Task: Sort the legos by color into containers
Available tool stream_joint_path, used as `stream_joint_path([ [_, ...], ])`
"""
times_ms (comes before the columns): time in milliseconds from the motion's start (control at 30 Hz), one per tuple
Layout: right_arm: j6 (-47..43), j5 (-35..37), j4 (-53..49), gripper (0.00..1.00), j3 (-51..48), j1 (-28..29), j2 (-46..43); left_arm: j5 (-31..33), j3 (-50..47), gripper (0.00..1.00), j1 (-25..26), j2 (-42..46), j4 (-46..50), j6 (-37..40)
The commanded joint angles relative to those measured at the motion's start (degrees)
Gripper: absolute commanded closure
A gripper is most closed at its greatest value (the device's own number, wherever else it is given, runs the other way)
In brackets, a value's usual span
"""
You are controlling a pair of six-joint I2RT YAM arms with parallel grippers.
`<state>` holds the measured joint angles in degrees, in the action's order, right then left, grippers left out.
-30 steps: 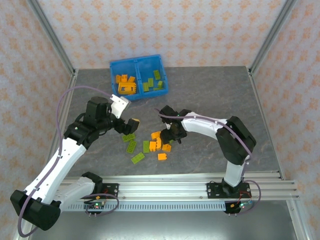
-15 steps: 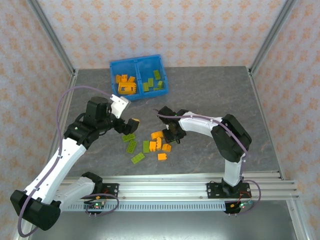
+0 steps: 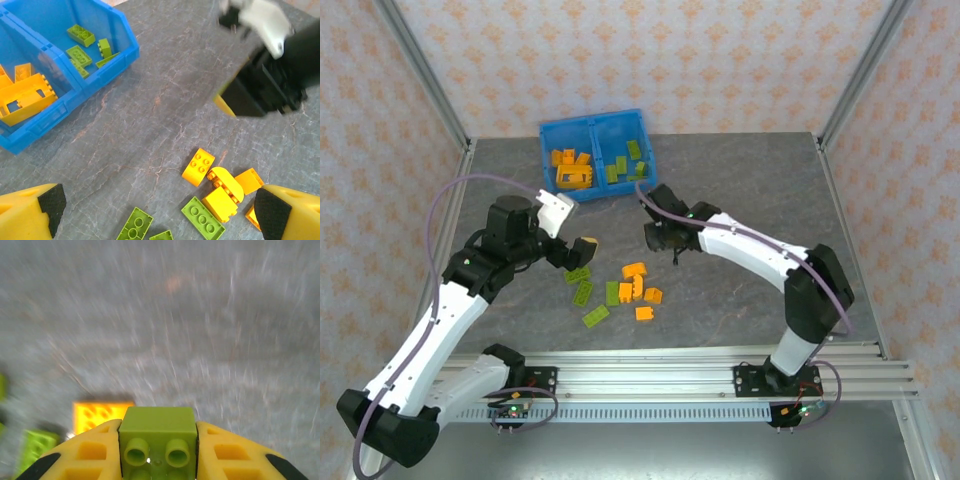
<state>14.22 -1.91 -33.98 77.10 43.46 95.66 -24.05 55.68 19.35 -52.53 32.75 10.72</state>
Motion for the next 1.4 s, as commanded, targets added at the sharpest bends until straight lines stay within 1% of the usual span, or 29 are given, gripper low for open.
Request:
stream_joint_path([
  [0, 1.3, 4.1, 7.8, 0.76, 5.7, -0.6, -0.5, -4.2, 0.0, 0.00, -0.2, 2.3, -0.3, 2.2],
  [100, 1.0, 4.1, 10.7, 0.76, 13.4, -1.6, 4.4, -6.5, 1.0, 0.00, -0.2, 2.1, 0.9, 2.7],
  [233, 0.2, 4.5, 10.3, 0.77, 27.7, -3.8, 15.2, -6.1, 1.1, 0.00, -0.2, 3.3, 0.8, 2.2],
  [333, -0.7, 6.1, 10.2, 0.77, 39.0, -5.1, 24.3, -3.9, 0.6, 0.00, -0.2, 4.7, 0.1, 1.5],
  [433, -1.4, 7.0, 9.6, 0.77, 51.5, -6.2, 33.6, 0.8, 0.7, 0.00, -0.2, 5.0, 0.1, 0.4],
  [467, -1.5, 7.9, 8.6, 0.77, 56.5, -6.6, 37.2, 1.5, 0.9, 0.00, -0.2, 4.7, 0.5, 0.4],
  [567, -1.0, 8.9, 4.8, 0.77, 71.4, -8.1, 47.3, 1.7, 1.6, 0.00, -0.2, 3.6, 1.3, 0.1],
  [633, -1.1, 7.7, 5.2, 0.76, 77.3, -8.9, 52.2, 1.6, 1.9, 0.00, -0.2, 3.2, 1.4, -0.2],
  [733, -2.8, 6.2, 10.6, 0.72, 77.8, -9.2, 55.9, -0.9, 1.8, 0.00, -0.2, 3.1, 0.9, 0.0],
  [800, -3.8, 4.9, 13.8, 0.71, 77.9, -9.2, 57.9, -1.4, 1.7, 0.00, -0.2, 3.1, 0.7, 0.1],
  [900, -3.9, 5.3, 14.7, 0.71, 80.3, -9.3, 60.8, -1.2, 1.6, 0.00, -0.2, 2.7, 0.6, 0.0],
  [1000, -3.6, 5.9, 14.7, 0.69, 80.9, -9.5, 61.2, -0.8, 1.6, 0.00, -0.2, 2.3, 0.8, 0.1],
  [1033, -3.6, 6.1, 14.7, 0.66, 80.9, -9.5, 60.9, -0.5, 1.5, 0.00, -0.2, 2.2, 0.8, 0.0],
  [1100, -3.6, 7.0, 14.3, 0.56, 80.9, -9.5, 60.2, 1.2, 1.5, 0.00, -0.2, 1.8, 0.8, -0.2],
  [1167, -3.7, 7.6, 13.7, 0.48, 80.8, -9.6, 58.7, 5.4, 1.5, 0.00, -0.2, 1.1, 1.1, -0.8],
  [1200, -3.9, 7.6, 13.3, 0.46, 80.8, -9.6, 57.8, 7.6, 1.5, 0.00, -0.2, 0.6, 1.2, -1.2],
  [1267, -4.1, 7.4, 12.4, 0.46, 80.2, -9.7, 55.4, 11.6, 1.9, 0.00, -0.2, -0.8, 2.0, -1.7],
  [1367, -4.3, 6.8, 11.0, 0.46, 77.0, -9.6, 50.2, 10.7, 2.0, 0.00, -0.2, -2.7, 2.0, -1.6],
])
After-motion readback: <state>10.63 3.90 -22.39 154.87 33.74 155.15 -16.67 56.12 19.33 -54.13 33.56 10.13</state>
